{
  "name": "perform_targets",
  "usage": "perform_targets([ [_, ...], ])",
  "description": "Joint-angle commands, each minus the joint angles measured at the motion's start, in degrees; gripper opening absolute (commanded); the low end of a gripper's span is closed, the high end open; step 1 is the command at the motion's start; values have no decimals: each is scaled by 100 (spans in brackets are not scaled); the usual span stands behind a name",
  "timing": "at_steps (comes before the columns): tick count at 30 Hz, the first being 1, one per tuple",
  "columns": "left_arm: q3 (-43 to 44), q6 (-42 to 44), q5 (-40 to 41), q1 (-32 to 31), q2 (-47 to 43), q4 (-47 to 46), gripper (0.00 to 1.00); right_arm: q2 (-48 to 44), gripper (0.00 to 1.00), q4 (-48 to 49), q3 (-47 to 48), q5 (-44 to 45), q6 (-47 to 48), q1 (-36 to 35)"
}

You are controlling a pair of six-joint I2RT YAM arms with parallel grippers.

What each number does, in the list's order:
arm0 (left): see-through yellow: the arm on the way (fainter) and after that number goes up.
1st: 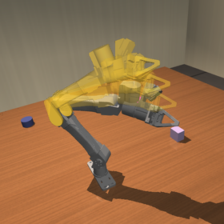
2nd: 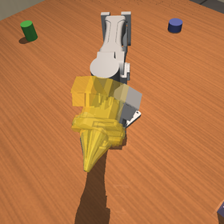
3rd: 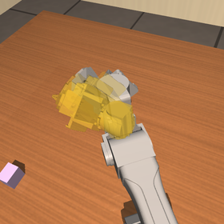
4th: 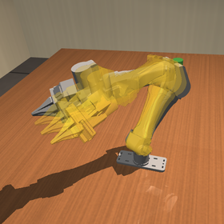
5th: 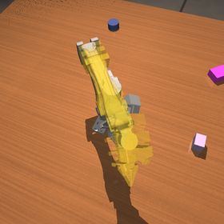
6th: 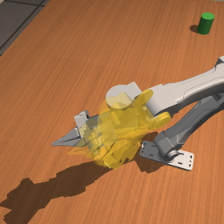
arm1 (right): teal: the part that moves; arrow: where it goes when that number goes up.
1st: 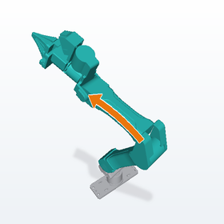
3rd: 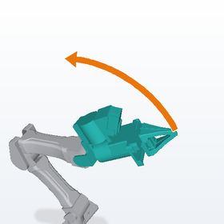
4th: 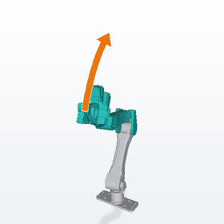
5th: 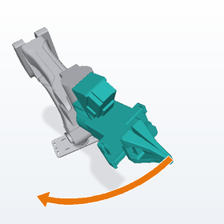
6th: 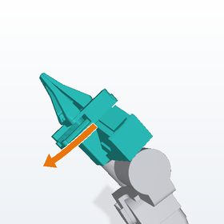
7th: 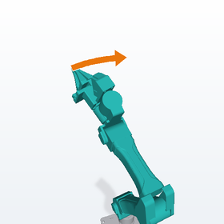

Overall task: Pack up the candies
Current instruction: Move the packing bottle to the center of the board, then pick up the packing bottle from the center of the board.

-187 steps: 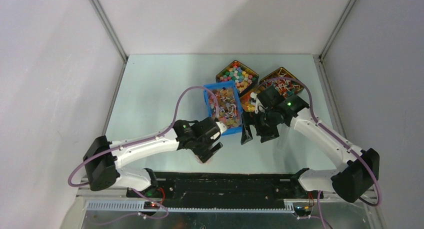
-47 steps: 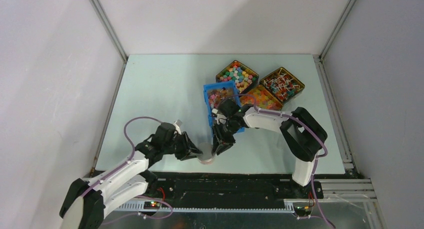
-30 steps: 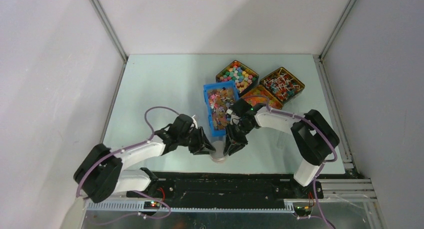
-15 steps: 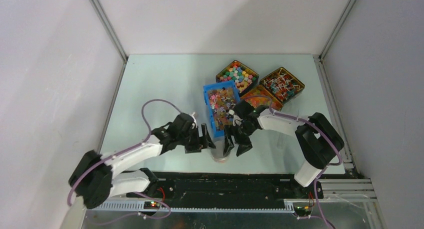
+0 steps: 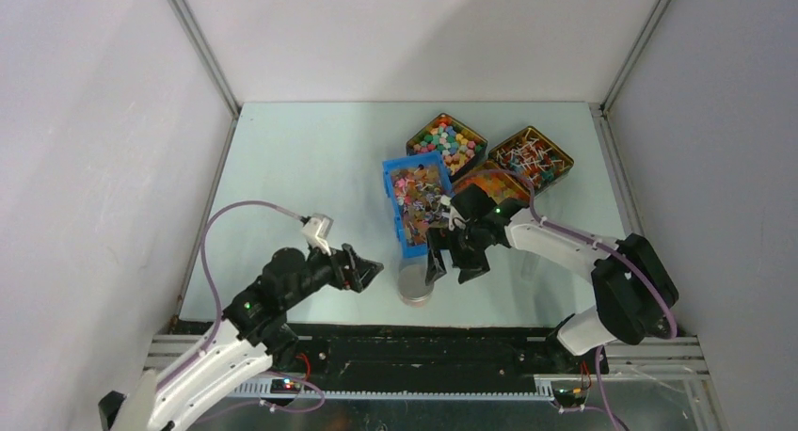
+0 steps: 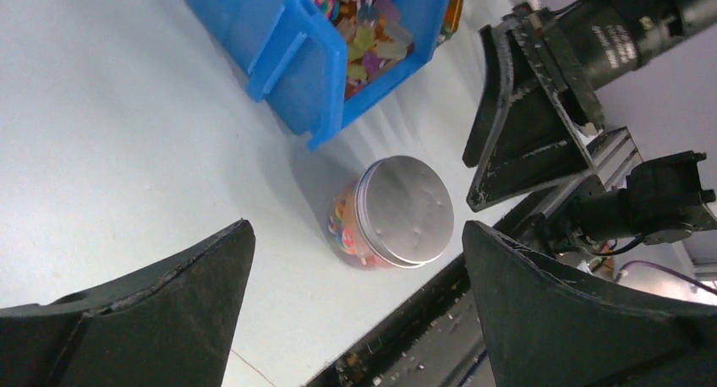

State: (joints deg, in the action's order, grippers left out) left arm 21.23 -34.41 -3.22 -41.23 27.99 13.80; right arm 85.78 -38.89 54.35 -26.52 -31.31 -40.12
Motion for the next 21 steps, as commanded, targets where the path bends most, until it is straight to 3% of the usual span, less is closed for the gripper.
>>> perform_targets([
  [1,-456,1076,24,-6,-770,-834,100,93,98,140,84,-19,30,119],
  [6,-1171,1676,-657,-11,-1084,-1711,100,532,96,301,298,-78,-21,117],
  [11,-1690,1823,-954,-184,-631,-2679,100,923,90,500,473,-227,-118,111],
  [16,-1968,2109,-629,-959,159,-3528,100,1072,85,637,515,-412,-169,117],
  [21,-2285,2229,197,-1771,1034,-4485,100,1140,80,721,521,-569,-220,102],
])
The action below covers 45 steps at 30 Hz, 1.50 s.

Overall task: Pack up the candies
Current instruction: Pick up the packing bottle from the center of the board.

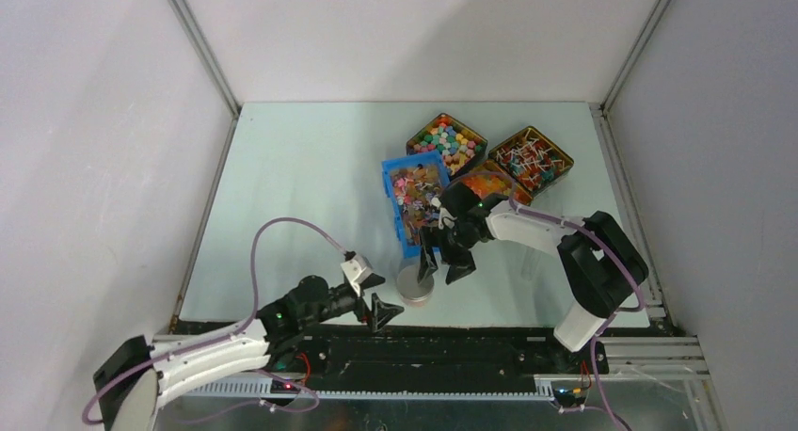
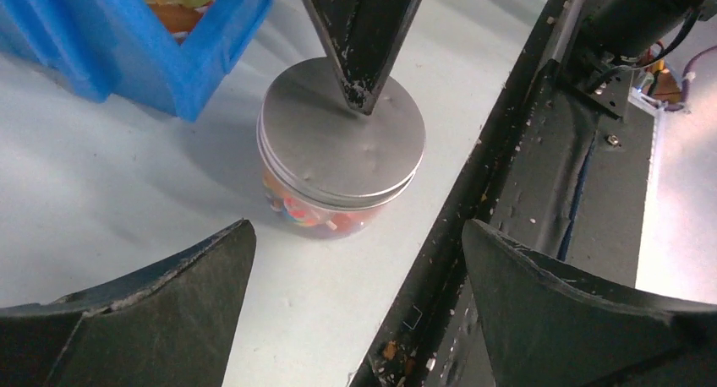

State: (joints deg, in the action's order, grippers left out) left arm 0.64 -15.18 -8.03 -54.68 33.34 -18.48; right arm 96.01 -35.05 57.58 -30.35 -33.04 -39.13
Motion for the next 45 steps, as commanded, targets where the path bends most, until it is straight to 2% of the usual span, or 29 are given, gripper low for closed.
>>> perform_targets([
  [1,-277,281,930,-499,603,-1521,100,118,79,355,199,-202,-59,3],
  [6,-483,345,1350,-843,1506,-2281,100,126,70,400,201,-307,-110,-72],
  [10,-488,422,1423,-868,2213,-2833,100,146,60,498,201,-376,-203,-166],
  [14,-466,432,1433,-869,2827,-3259,100,196,55,548,201,-437,-271,-211],
  [21,-231,444,1453,-872,4051,-3920,97,210,47,534,201,-461,-287,-218],
  [30,32,349,1172,-877,5851,-5791,94,237,40,504,194,-502,-315,-222],
  [35,43,405,1424,-971,6484,-6649,95,234,37,475,201,-509,-325,-213],
  [45,123,627,1679,-1120,6872,-6733,90,154,34,388,193,-434,-343,-174],
])
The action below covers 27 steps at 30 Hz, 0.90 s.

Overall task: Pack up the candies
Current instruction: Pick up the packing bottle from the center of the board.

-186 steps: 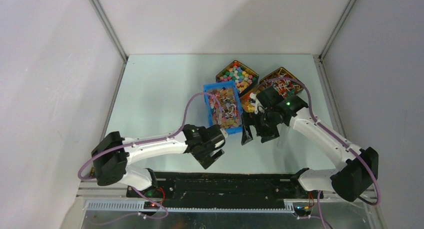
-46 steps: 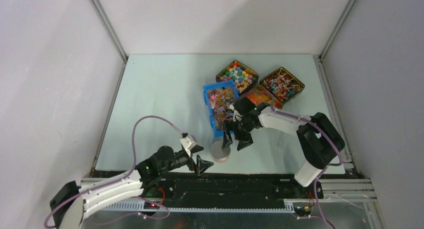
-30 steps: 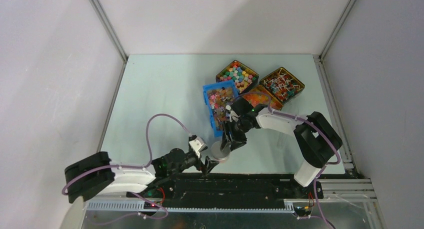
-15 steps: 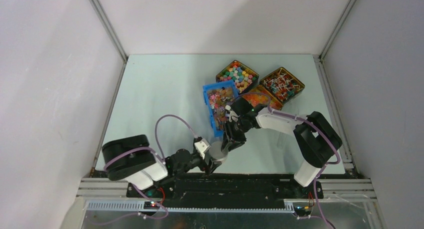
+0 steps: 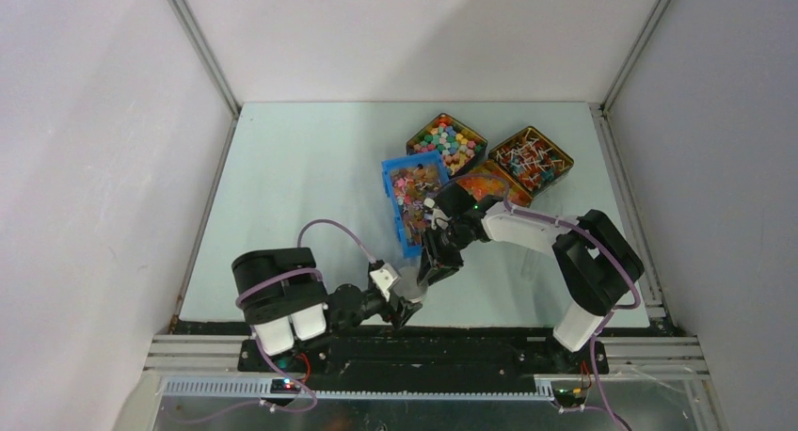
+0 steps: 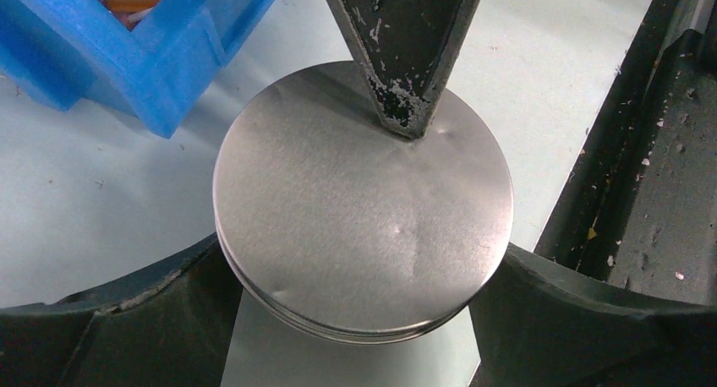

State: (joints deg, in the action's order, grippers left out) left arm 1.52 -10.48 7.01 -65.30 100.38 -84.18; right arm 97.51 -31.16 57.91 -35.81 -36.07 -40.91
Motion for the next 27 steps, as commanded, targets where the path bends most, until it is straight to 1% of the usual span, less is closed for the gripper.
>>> perform_targets([
  [1,34,154,166,-61,194,-176,89,-1,34,-7,166,120,-38,3],
  [4,-7,109,189,-62,287,-253,86,-60,35,-27,167,160,-30,6],
  [6,-45,86,213,-62,281,-312,84,-117,39,-38,168,185,-12,9],
  [7,-54,98,216,-62,263,-314,82,-164,45,-55,168,209,-7,16],
  [8,-79,107,219,-62,206,-289,80,-199,49,-65,166,244,-6,19],
  [9,-89,125,221,-62,164,-264,79,-275,56,-99,167,265,17,25],
  [10,-108,134,222,-62,80,-210,77,-320,59,-122,168,311,24,27],
  [11,-112,145,218,-62,22,-176,76,-419,66,-177,168,338,46,34],
  [12,-116,153,199,-62,-100,-78,75,-480,69,-209,168,389,60,36],
  [14,-117,185,136,-70,-319,111,74,-692,81,-357,168,493,124,45],
  [15,-117,195,118,-71,-500,199,74,-879,83,-409,168,590,143,54],
  [16,-117,226,75,-71,-597,424,73,-982,87,-508,168,635,186,62],
  [17,-84,246,57,-77,-831,585,73,-1178,89,-568,168,724,205,68],
  [18,-56,289,25,-78,-961,956,72,-1394,93,-670,168,769,254,94],
  [19,37,322,5,-86,-1276,1459,72,-1508,94,-720,166,839,283,106],
  [20,141,414,-58,-92,-1434,1757,72,-1714,96,-814,167,874,353,139],
  [21,244,467,-92,-102,-1807,2383,72,-1830,97,-857,163,931,398,155],
  [22,323,571,-102,-109,-2179,2707,72,-2054,99,-934,166,987,483,213],
  [23,483,625,-116,-107,-2356,3352,73,-2181,99,-966,167,1001,581,240],
  [24,557,749,-127,-102,-2708,3644,73,-2412,99,-1003,168,1014,639,300],
  [25,709,846,-162,-107,-2879,4210,73,-2522,100,-1043,170,1014,732,336],
  [26,837,881,-185,-106,-3186,4442,73,-2728,100,-1073,206,1056,781,394],
  [27,900,956,-275,-106,-3338,4878,73,-2915,100,-1166,244,1110,893,433],
])
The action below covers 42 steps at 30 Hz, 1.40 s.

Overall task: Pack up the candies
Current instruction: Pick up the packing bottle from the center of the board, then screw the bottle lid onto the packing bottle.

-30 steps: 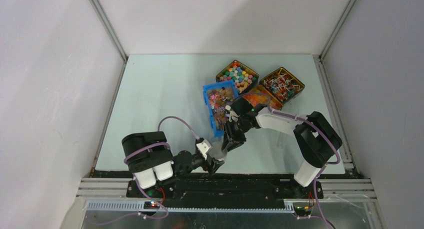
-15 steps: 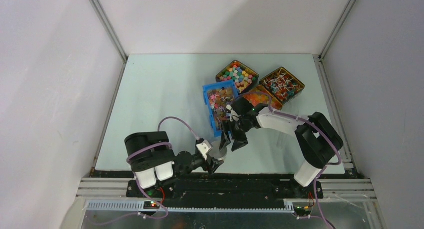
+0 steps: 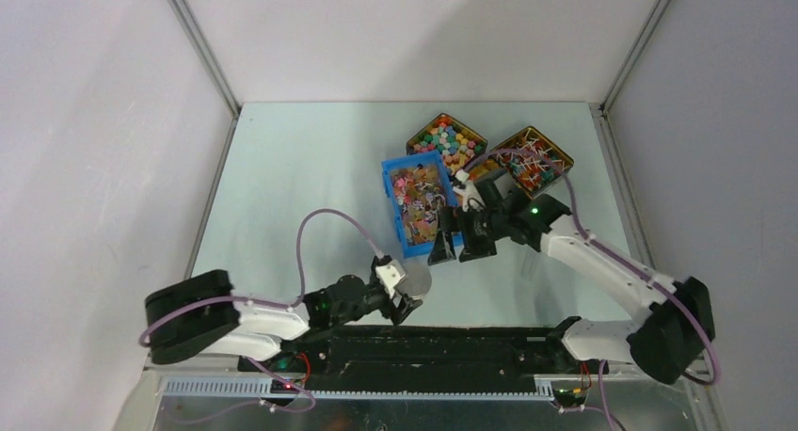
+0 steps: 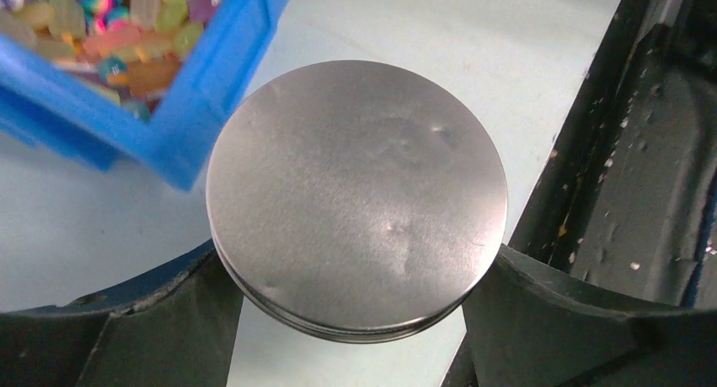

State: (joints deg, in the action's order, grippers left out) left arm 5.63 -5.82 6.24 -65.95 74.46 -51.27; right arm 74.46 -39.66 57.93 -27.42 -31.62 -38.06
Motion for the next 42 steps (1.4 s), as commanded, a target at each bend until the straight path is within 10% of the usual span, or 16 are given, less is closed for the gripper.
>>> perform_targets([
  [1,614,519,-253,-40,-1013,1818,73,-697,99,-368,332,399,503,158],
  [17,2138,1356,-1492,-40,-3594,6057,73,-2244,99,536,605,-314,2672,-404],
  [42,3121,1786,-2892,-40,-3442,6418,72,-1713,100,260,853,-730,5917,-2540],
])
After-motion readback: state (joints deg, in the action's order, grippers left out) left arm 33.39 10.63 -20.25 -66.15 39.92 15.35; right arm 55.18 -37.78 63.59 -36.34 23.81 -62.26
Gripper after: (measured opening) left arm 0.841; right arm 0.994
